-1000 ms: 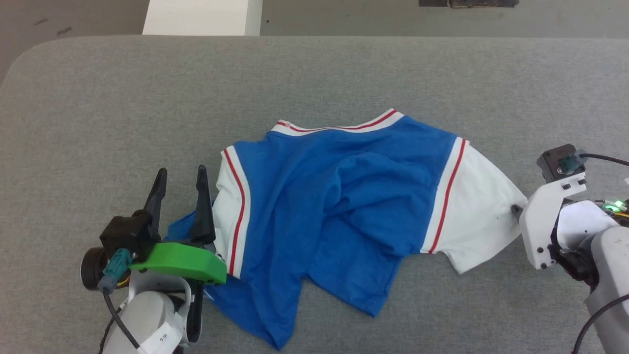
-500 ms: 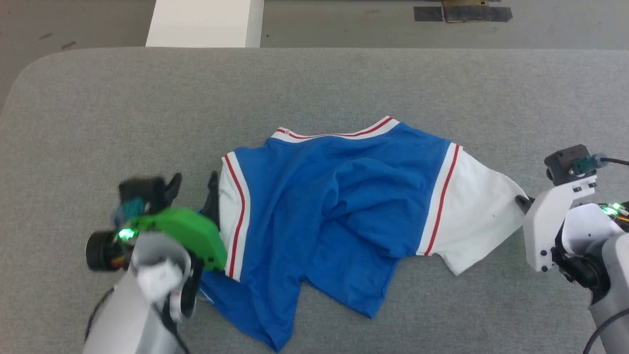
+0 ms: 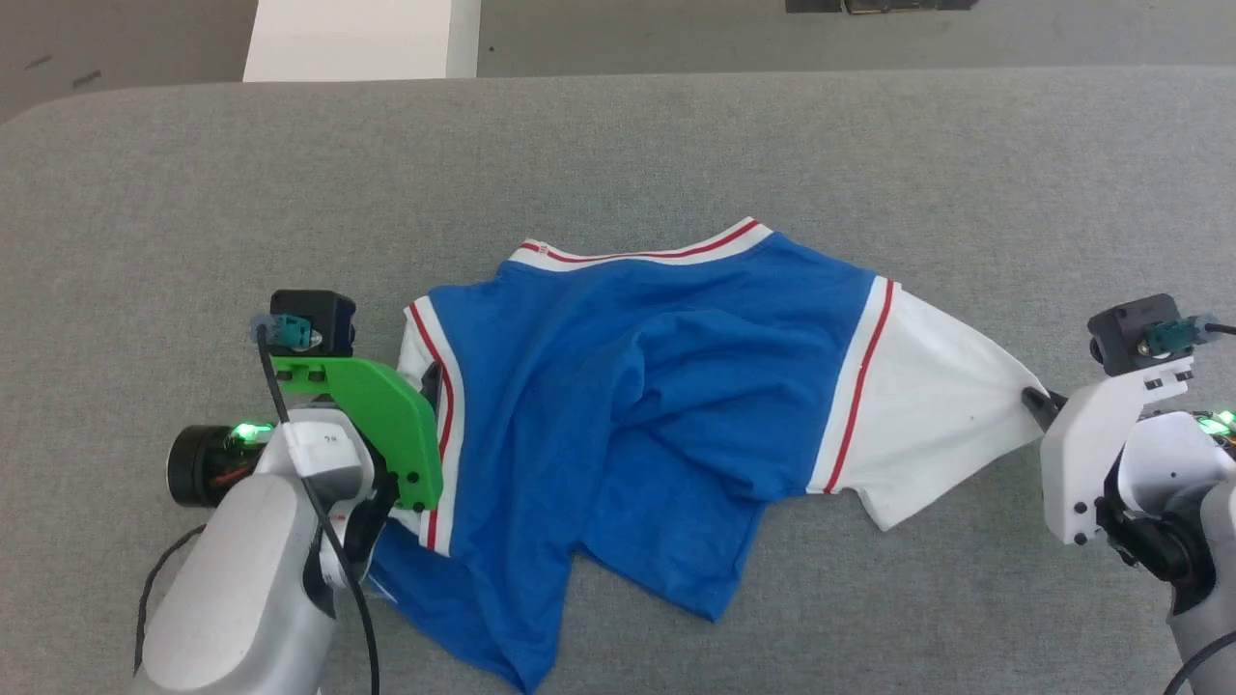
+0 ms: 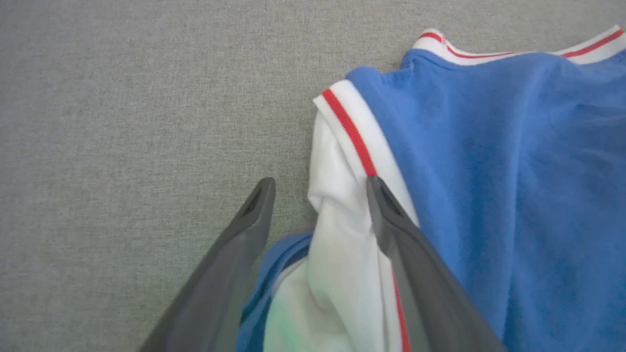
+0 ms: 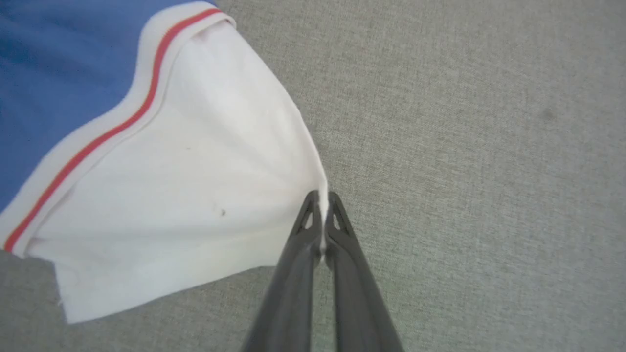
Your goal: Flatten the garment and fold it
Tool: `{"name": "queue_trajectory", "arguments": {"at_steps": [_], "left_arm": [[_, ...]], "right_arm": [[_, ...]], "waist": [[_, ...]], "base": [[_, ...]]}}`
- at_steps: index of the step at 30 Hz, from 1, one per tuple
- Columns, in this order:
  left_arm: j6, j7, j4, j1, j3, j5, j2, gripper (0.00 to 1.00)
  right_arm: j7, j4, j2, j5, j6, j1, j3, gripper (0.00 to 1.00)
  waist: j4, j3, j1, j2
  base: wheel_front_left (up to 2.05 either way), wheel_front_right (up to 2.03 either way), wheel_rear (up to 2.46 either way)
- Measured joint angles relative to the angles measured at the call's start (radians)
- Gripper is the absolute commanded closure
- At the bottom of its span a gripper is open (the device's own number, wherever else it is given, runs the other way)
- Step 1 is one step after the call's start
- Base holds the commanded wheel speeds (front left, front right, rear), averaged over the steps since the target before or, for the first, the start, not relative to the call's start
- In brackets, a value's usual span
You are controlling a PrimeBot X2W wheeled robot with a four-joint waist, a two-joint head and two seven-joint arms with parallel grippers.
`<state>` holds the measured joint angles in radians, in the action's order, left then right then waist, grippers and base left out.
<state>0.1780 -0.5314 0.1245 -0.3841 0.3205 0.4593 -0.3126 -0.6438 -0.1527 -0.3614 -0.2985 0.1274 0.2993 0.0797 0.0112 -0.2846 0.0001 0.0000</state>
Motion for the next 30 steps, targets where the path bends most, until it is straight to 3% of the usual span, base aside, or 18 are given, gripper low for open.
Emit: {"name": "queue_trajectory", "arguments": {"at_steps": [1, 2, 10, 18, 25, 30], "left_arm": [[0.000, 0.006, 0.007, 0.003, -0.001, 0.003, 0.002, 0.64], [0.000, 0.012, 0.012, 0.006, -0.002, 0.008, 0.003, 1.00], [-0.039, 0.060, 0.037, 0.015, -0.011, 0.069, 0.033, 1.00], [-0.041, 0.151, 0.048, 0.015, -0.034, 0.068, 0.039, 1.00], [-0.028, 0.271, -0.057, 0.014, -0.106, 0.089, 0.046, 1.00], [-0.055, 0.295, -0.106, -0.050, -0.147, 0.138, 0.047, 1.00]], "right_arm": [[0.000, 0.003, 0.000, 0.001, 0.000, -0.004, -0.005, 1.00], [0.000, 0.005, 0.000, 0.002, 0.000, -0.008, -0.009, 1.00], [-0.003, 0.021, 0.007, 0.008, 0.000, -0.023, -0.036, 1.00], [-0.001, 0.029, 0.019, 0.016, 0.000, -0.034, -0.047, 1.00], [0.049, 0.058, 0.036, 0.003, 0.000, -0.037, -0.097, 1.00], [0.072, 0.116, 0.047, -0.079, 0.000, 0.062, -0.161, 1.00]], "waist": [[0.000, -0.001, 0.0000, 0.0000], [0.000, -0.001, 0.0000, 0.0000], [0.011, 0.004, 0.0000, 0.0000], [0.009, 0.010, 0.0000, 0.0000], [0.012, 0.040, 0.0000, 0.0000], [0.016, 0.072, 0.0000, 0.0000]], "base": [[0.00, 0.00, 0.00], [0.00, 0.00, 0.00], [0.00, 0.00, 0.00], [0.00, 0.00, 0.00], [0.00, 0.00, 0.00], [0.00, 0.00, 0.00]]}}
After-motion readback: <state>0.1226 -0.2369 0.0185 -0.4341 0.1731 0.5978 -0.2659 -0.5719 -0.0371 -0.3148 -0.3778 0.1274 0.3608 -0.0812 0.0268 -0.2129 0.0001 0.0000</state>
